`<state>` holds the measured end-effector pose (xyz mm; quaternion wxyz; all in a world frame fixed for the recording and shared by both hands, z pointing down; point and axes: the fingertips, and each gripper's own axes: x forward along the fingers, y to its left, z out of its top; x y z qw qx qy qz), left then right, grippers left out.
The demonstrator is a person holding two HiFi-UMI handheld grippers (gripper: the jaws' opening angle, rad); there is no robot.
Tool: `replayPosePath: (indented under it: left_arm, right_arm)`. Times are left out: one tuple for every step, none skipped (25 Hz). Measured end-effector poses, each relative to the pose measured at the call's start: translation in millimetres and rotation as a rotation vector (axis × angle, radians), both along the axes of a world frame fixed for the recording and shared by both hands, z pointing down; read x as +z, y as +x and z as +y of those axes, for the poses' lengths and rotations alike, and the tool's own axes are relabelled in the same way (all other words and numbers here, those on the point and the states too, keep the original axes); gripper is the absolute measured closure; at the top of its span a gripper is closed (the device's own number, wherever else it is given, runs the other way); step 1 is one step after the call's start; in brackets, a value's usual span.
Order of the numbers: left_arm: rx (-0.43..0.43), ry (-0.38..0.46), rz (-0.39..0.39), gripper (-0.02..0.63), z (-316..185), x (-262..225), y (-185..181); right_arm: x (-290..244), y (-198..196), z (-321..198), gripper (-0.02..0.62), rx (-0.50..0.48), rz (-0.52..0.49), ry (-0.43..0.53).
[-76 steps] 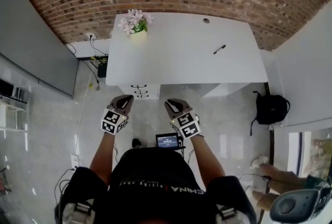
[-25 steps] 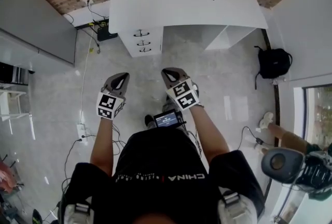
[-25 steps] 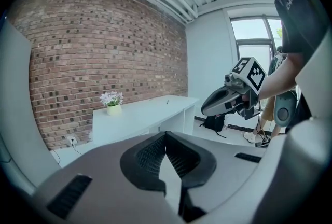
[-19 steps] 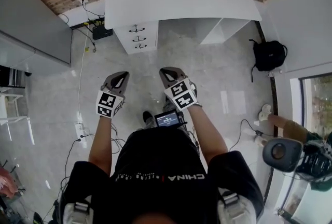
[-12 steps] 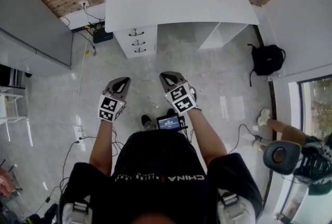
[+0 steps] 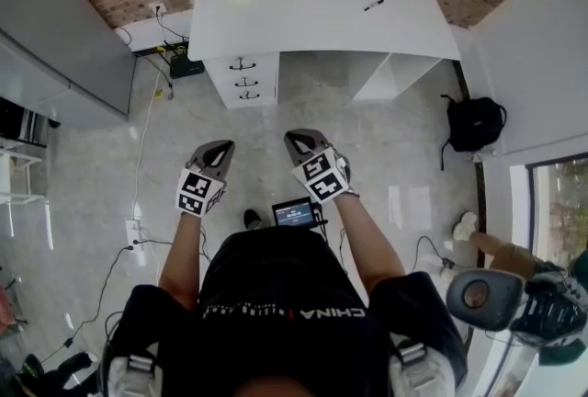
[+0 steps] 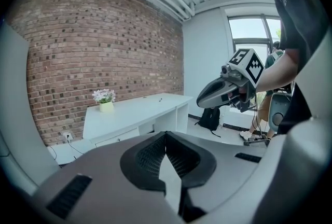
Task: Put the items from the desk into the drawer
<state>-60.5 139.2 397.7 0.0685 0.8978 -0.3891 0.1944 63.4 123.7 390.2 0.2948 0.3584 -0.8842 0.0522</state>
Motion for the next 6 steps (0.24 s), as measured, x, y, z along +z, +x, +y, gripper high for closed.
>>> replayPosePath:
  left_arm:
    - [-0.003, 0.003, -0.001, 0.595, -0.5, -1.3, 0.8]
    - [-0.005, 0.005, -0.001, 0.595, -0.9, -2.4, 1.0]
    - [-0.007, 0.008, -0.002, 0.595, -1.2, -3.4, 0.7]
    - [-0.009, 0.01, -0.002, 0.595, -1.2, -4.3, 0.4]
    - [-0.01, 0.013, -0.002, 0.595, -1.0, -5.1, -0.1]
    - [-0.011, 0.015, -0.002, 0.595, -0.9, -6.0, -0.5]
  right_arm:
    - [-2.1, 0.0, -1.7, 0.578, -0.003, -0.003, 0.005]
    - [-3.9, -0.6, -2.8, 0.58, -0.005, -0.006, 0.009]
    - [-5.3, -1.4, -3.2, 0.579, -0.007, -0.009, 0.013]
    - [-6.2, -2.5, -3.0, 0.579, -0.01, -0.01, 0.016]
    - [-7.0, -3.6, -2.5, 0.579, -0.012, -0.012, 0.018]
    - [-7.7, -4.8, -1.9, 0.578, -0.014, -0.013, 0.021]
